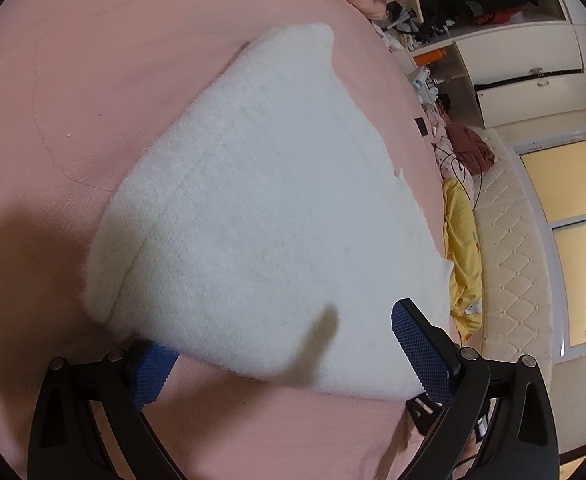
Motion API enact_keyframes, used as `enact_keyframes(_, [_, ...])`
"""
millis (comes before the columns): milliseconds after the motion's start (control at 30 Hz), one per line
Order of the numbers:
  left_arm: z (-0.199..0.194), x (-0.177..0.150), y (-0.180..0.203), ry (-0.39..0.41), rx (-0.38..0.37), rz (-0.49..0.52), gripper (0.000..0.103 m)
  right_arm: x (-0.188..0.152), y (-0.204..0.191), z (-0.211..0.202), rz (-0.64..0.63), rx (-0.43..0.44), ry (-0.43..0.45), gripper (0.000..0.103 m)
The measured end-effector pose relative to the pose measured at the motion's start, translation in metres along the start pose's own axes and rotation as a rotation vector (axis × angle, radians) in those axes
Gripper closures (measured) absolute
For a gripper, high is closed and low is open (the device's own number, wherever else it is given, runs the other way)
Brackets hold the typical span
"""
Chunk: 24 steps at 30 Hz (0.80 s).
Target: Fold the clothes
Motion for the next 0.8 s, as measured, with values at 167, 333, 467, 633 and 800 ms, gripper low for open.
enact_keyframes(167, [0.002,-0.002,0.000,-0.003,0.006,0.013,0.004,-0.004,0.026,-0.013,0.139,0.155,-0.025,0.052])
enact_keyframes(333, [0.003,-0.004,0.001,0.002,0.023,0.030,0.003,0.001,0.014,0.009,0.139,0.114,-0.065,0.050])
enact_keyframes(467, [0.000,-0.003,0.001,-0.012,0.033,0.024,0.003,0.005,0.003,0.017,0.111,0.081,-0.080,0.067])
enact_keyframes(633, [-0.022,0.004,0.033,0.089,0.112,0.157,0.013,-0.004,0.020,-0.002,0.064,0.053,-0.045,0.076])
enact_keyframes(800, [0.015,0.005,0.109,0.094,0.296,0.560,0.013,0.000,0.017,-0.011,0.037,0.045,-0.028,0.076])
Point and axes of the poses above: each gripper's, at about its wrist camera, not at the fingertips, and z roughly the way its jaws point, y to its right, x to its top, the point moved 6 cm from there along z, roughly the way its jaws point, and after that the axes turned 8 degrees about -x, right-handed, at the moved point
